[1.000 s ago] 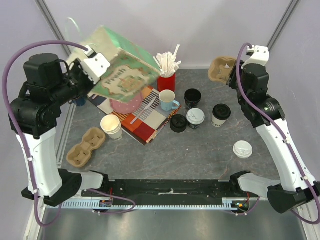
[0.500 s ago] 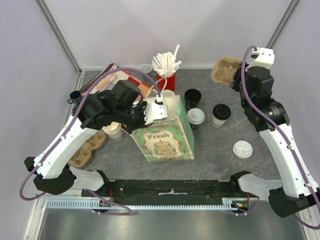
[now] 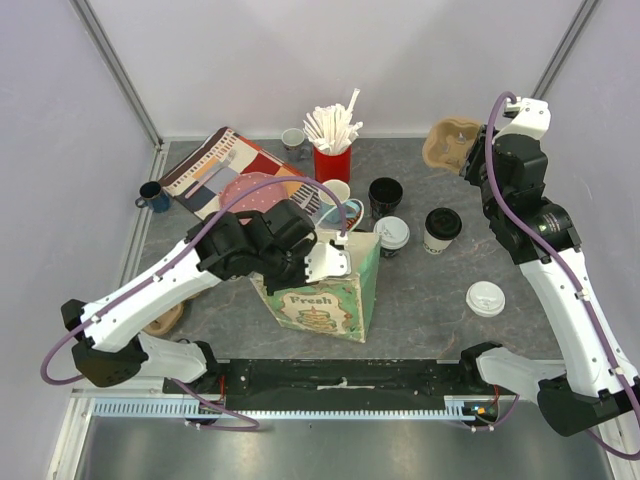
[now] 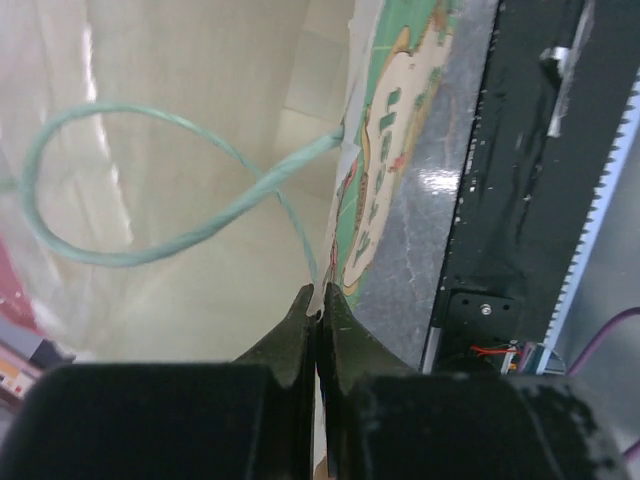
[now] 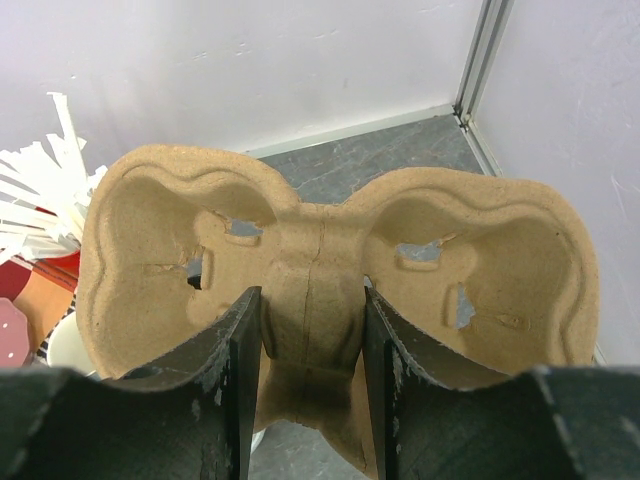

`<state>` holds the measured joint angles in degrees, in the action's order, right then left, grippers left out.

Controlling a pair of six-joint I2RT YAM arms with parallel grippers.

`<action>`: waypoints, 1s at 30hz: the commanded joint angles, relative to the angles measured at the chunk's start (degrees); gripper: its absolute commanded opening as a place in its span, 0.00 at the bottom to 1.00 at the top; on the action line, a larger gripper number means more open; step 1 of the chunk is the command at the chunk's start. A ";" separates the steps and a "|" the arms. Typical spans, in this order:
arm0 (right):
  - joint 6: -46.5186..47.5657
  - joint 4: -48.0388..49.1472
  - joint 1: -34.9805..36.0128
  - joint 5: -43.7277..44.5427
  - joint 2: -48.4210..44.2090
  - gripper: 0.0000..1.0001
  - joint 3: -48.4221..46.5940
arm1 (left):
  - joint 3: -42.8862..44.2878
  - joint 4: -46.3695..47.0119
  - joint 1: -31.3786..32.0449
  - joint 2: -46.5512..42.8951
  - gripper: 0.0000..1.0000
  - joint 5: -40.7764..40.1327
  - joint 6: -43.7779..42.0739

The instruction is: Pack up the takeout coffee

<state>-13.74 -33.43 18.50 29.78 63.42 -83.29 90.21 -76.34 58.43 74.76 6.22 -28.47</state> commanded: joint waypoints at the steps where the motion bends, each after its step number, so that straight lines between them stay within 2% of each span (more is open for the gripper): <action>1: -1.47 -0.49 -0.04 0.28 -1.10 0.07 -2.41 | 0.05 4.88 1.50 -1.11 0.02 -9.73 3.59; 8: -2.26 -1.37 -0.04 0.10 -0.75 0.06 -3.02 | -4.52 4.26 2.65 0.73 0.02 -0.08 7.37; 14: -2.35 -2.08 -0.04 0.54 -0.58 0.06 -3.37 | -1.89 4.18 3.61 2.58 0.02 4.23 8.34; 15: -2.26 -2.16 0.04 0.54 -0.66 0.06 -3.37 | -0.49 3.31 3.88 3.71 0.05 5.11 8.43; 16: -2.26 -2.25 -0.04 0.54 -0.58 0.06 -3.46 | 0.22 2.86 4.14 4.16 0.13 5.90 8.52; 21: -2.00 -3.22 -0.04 0.45 -0.31 0.06 -3.90 | 3.55 2.51 4.93 5.75 0.31 5.65 8.43; 24: -2.00 -3.75 -0.04 0.19 -0.22 0.06 -4.08 | 7.15 1.54 4.93 6.18 0.47 5.99 8.43; 25: -2.00 -4.01 -0.04 0.10 -0.05 0.06 -4.25 | 8.13 1.28 4.93 6.27 0.60 6.52 8.34; 26: -2.17 -4.10 -0.04 -0.68 0.04 0.06 -4.78 | 9.18 0.32 4.93 6.36 0.63 8.00 8.34; 28: -2.52 -4.97 -0.04 -1.82 0.56 0.06 -5.48 | 13.04 -0.74 4.93 6.63 0.82 9.16 8.17; 30: -2.43 -6.11 -0.04 -4.63 1.61 0.06 -7.50 | 16.81 -1.80 4.85 6.63 0.91 9.69 7.90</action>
<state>-15.42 -38.52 18.52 28.86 63.88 -86.06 99.35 -75.79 63.11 81.87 12.34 -21.08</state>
